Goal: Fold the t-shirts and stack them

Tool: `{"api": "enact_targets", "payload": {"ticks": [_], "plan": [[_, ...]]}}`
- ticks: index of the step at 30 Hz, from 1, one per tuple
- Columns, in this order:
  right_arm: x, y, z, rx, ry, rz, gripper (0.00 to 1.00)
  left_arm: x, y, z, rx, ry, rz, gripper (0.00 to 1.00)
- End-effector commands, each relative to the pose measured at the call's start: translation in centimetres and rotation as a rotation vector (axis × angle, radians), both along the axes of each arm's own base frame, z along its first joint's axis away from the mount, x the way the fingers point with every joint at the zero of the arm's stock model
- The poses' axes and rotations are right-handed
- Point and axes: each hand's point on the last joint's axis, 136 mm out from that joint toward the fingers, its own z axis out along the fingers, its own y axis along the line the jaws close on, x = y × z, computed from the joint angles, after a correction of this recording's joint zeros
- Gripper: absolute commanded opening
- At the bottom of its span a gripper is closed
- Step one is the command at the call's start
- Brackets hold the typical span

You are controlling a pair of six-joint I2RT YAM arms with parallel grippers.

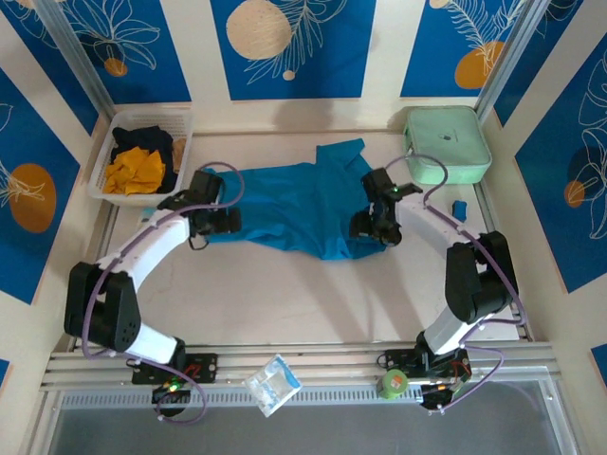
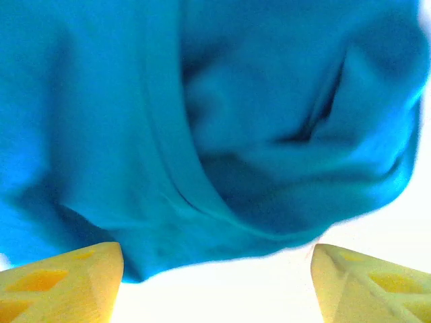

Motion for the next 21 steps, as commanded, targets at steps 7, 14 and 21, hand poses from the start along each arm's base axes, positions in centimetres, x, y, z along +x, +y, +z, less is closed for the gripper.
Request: {"api": "enact_targets", "payload": {"ticks": [7, 14, 21], "plan": [[0.7, 1.0, -3.8, 0.068, 0.027, -0.122, 0.71, 3.1, -3.3, -6.2, -0.025, 0.067, 0.015, 1.0], [2.3, 0.4, -5.4, 0.037, 0.03, -0.152, 0.33, 4.6, -4.2, -11.1, 0.007, 0.138, 0.007, 0.97], [1.7, -0.2, -3.8, 0.023, -0.005, -0.125, 0.0, 3.3, -5.3, -12.8, 0.004, 0.182, -0.045, 0.26]]}}
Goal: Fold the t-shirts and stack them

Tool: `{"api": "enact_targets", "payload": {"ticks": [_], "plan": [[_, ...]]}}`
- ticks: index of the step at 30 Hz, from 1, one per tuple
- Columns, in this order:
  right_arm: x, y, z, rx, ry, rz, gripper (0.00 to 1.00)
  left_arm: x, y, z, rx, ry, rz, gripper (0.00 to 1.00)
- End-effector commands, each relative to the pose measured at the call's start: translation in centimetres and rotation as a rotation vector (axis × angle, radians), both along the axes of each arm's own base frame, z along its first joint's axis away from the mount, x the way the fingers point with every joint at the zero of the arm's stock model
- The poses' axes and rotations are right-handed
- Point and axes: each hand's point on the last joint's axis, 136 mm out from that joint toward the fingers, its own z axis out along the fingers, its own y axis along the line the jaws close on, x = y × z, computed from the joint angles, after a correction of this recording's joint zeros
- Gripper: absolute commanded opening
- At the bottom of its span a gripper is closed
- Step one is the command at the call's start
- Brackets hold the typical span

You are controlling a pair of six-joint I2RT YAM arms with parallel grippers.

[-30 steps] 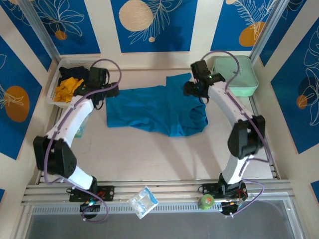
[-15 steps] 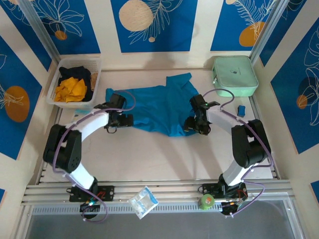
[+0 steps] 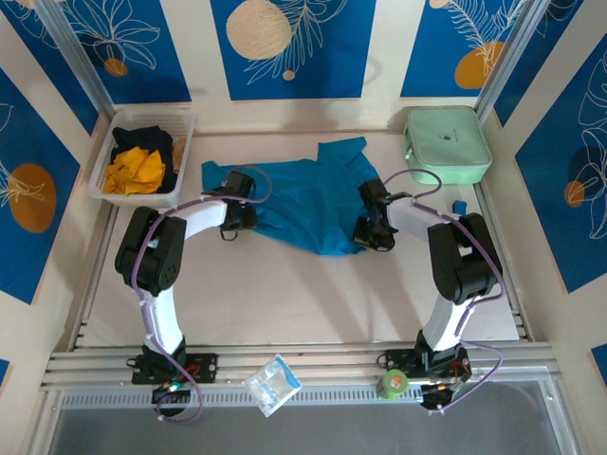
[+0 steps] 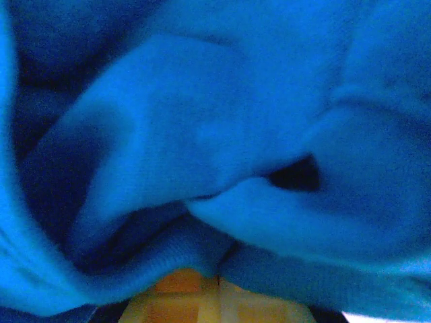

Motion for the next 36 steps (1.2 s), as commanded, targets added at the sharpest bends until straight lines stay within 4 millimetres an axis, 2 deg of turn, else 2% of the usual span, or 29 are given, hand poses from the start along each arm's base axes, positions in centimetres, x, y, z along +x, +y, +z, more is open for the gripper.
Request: {"api": "enact_targets", "payload": {"ticks": [1, 2, 3, 6, 9, 15, 20, 23, 27, 31, 34, 36], "plan": [[-0.7, -0.6, 2.1, -0.02, -0.04, 0.019, 0.0, -4.2, -0.4, -4.1, 0.02, 0.16, -0.055, 0.16], [-1.0, -0.7, 3.1, -0.024, -0.061, 0.037, 0.0, -4.4, -0.3, -3.6, 0.025, 0.155, -0.062, 0.04], [-1.4, -0.7, 4.1, -0.029, -0.081, 0.054, 0.0, -4.6, -0.3, -2.8, 0.028, 0.141, -0.064, 0.0], [-3.0, -0.6, 8.1, -0.032, -0.162, 0.115, 0.0, -5.2, 0.2, 0.4, 0.039, 0.083, -0.072, 0.0], [-5.2, -0.5, 12.2, -0.006, -0.239, 0.172, 0.0, -5.9, 1.0, 4.6, 0.044, 0.012, -0.07, 0.0], [-9.8, 0.4, 19.8, 0.137, -0.369, 0.266, 0.0, -8.2, 2.7, 12.7, 0.041, -0.112, -0.069, 0.0], [-13.1, 0.7, 25.6, 0.208, -0.447, 0.332, 0.0, -12.0, 3.9, 18.5, 0.008, -0.157, -0.103, 0.0], [-14.0, 0.8, 28.8, 0.231, -0.504, 0.357, 0.0, -14.4, 4.8, 21.1, 0.004, -0.162, -0.118, 0.0], [-13.0, 0.5, 32.2, 0.198, -0.58, 0.361, 0.0, -16.4, 5.6, 22.7, 0.009, -0.138, -0.129, 0.0], [-9.6, 0.3, 33.8, 0.115, -0.626, 0.356, 0.0, -16.2, 5.7, 23.0, 0.039, -0.112, -0.136, 0.0], [-5.8, 0.4, 33.0, 0.085, -0.601, 0.331, 0.0, -14.3, 5.9, 22.5, 0.103, -0.097, -0.126, 0.0], [-3.0, 0.2, 31.3, 0.085, -0.556, 0.306, 0.0, -12.3, 5.8, 21.8, 0.145, -0.079, -0.12, 0.0]]}}
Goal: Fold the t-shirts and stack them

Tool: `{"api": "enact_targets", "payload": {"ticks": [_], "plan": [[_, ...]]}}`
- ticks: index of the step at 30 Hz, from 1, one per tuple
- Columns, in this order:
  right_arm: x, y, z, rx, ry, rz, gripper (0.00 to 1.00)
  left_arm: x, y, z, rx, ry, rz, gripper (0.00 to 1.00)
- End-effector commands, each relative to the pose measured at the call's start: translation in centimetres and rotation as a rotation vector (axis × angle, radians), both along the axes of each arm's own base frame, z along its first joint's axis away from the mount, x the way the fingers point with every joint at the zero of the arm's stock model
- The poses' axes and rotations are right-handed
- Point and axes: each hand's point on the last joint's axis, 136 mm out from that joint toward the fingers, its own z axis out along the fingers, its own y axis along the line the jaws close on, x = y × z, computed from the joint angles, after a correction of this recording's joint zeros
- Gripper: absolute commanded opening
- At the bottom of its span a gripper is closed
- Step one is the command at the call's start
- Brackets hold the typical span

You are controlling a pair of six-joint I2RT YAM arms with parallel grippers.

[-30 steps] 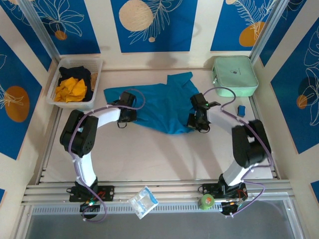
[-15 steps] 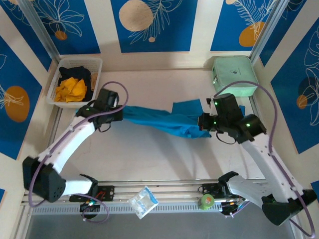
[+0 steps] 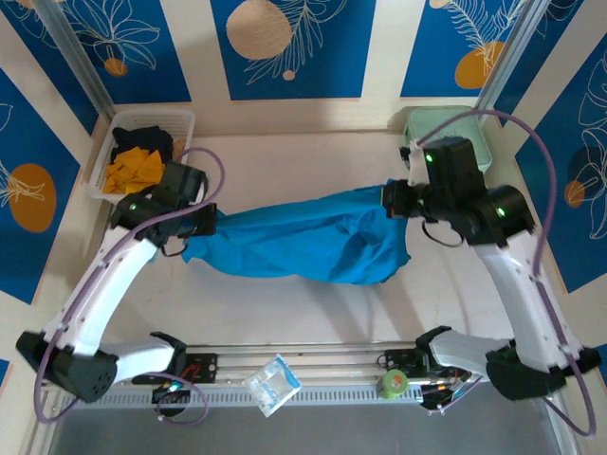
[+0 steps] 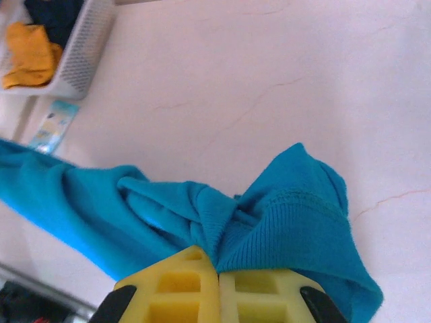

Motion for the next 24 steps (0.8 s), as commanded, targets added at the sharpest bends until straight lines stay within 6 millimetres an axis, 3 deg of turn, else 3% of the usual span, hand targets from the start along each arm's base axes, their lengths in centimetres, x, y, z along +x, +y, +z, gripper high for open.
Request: {"api": "enact_targets", "payload": {"ticks": [1, 5, 9, 11, 13, 14, 17, 18, 21, 24], "plan": [[5.0, -1.0, -2.8, -0.057, 0.047, -0.042, 0.0, 2.6, 0.9, -1.5, 0.13, 0.048, 0.014, 0.0], [10.9, -2.2, -7.5, -0.067, 0.138, -0.101, 0.0, 7.8, 0.1, -4.9, 0.15, 0.12, 0.042, 0.0], [17.1, -3.2, -13.7, -0.047, 0.273, -0.132, 0.0, 13.1, -0.5, -9.7, 0.118, 0.207, 0.081, 0.0], [19.8, -3.5, -17.3, -0.046, 0.351, -0.143, 0.0, 15.4, -0.7, -11.9, 0.097, 0.237, 0.098, 0.06], [22.7, -3.9, -20.6, -0.055, 0.406, -0.158, 0.0, 17.8, -0.6, -14.0, 0.079, 0.26, 0.118, 0.16], [23.8, -4.0, -21.3, -0.057, 0.411, -0.169, 0.0, 18.7, -0.6, -14.8, 0.074, 0.267, 0.125, 0.23], [27.3, -4.3, -24.1, -0.043, 0.429, -0.186, 0.03, 21.2, -0.6, -16.5, 0.06, 0.27, 0.142, 0.61], [28.0, -4.3, -24.7, -0.038, 0.433, -0.19, 0.14, 21.7, -0.6, -16.6, 0.059, 0.261, 0.144, 0.73], [29.2, -4.0, -24.3, -0.033, 0.412, -0.187, 0.48, 22.0, -0.8, -15.9, 0.049, 0.232, 0.147, 0.97], [28.7, -3.1, -23.3, -0.05, 0.388, -0.162, 0.7, 21.1, -0.6, -14.3, 0.031, 0.192, 0.15, 1.0]]}}
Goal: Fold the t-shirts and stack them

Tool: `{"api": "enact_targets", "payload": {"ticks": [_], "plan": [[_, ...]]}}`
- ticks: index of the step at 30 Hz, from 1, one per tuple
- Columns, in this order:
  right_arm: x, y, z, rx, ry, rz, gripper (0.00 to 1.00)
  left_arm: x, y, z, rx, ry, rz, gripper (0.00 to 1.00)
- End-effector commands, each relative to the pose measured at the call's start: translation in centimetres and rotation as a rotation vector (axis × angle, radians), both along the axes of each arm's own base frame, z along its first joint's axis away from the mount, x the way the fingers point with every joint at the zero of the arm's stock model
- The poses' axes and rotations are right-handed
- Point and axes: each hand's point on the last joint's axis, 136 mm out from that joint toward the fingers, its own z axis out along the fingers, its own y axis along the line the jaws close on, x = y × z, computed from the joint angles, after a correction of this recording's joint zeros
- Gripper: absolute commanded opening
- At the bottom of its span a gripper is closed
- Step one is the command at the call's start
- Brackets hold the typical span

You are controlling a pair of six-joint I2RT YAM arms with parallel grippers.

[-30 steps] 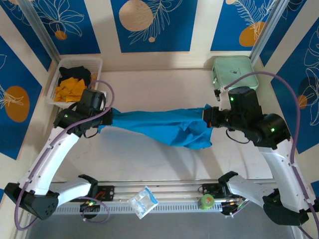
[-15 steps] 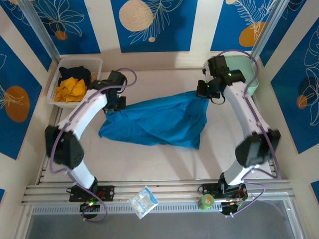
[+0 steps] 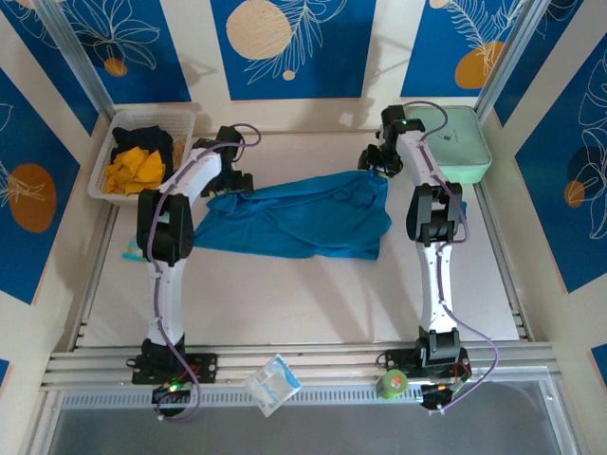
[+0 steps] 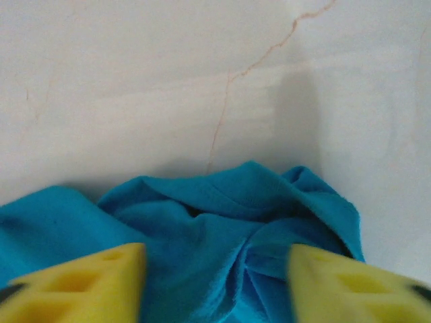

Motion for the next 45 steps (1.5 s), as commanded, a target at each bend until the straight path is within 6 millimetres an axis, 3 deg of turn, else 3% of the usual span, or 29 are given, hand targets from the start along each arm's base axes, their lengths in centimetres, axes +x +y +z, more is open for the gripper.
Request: {"api": "enact_targets", "payload": {"ticks": [1, 9, 11, 15, 19, 28, 31, 34, 42, 45], "plan": [[-1.0, 1.8, 4.7, 0.001, -0.069, 0.053, 0.72, -0.8, 0.0, 4.1, -0.036, -0.087, 0.002, 1.0], [-7.5, 5.5, 3.7, -0.145, -0.051, 0.138, 0.73, -6.9, 0.4, 6.3, -0.086, -0.128, 0.001, 1.0], [-8.8, 6.5, 3.0, -0.155, -0.036, 0.148, 0.7, -8.3, 0.2, 6.0, -0.094, -0.114, -0.013, 1.0], [-10.3, 8.3, 1.1, -0.148, 0.009, 0.151, 0.66, -10.6, -0.2, 3.5, -0.099, -0.064, -0.018, 1.0], [-9.4, 8.9, -0.6, -0.127, 0.033, 0.087, 0.62, -11.2, -0.6, 0.6, -0.134, -0.039, -0.002, 0.96], [-6.9, 8.3, -2.2, -0.124, 0.017, -0.063, 0.52, -10.1, -3.6, -3.3, -0.173, -0.006, -0.034, 0.92], [-6.2, 8.3, -2.4, -0.116, 0.006, -0.082, 0.44, -10.2, -4.3, -4.8, -0.169, 0.018, -0.045, 0.91], [-5.3, 8.2, -2.4, -0.12, -0.005, -0.093, 0.3, -10.5, -4.6, -6.1, -0.153, 0.04, -0.045, 0.9], [-3.4, 8.0, -2.2, -0.133, -0.016, -0.082, 0.19, -13.4, -5.0, -8.6, -0.133, 0.105, -0.064, 0.88], [-3.0, 7.7, -1.9, -0.13, -0.027, -0.084, 0.06, -15.2, -5.0, -9.5, -0.125, 0.137, -0.072, 0.87]]}}
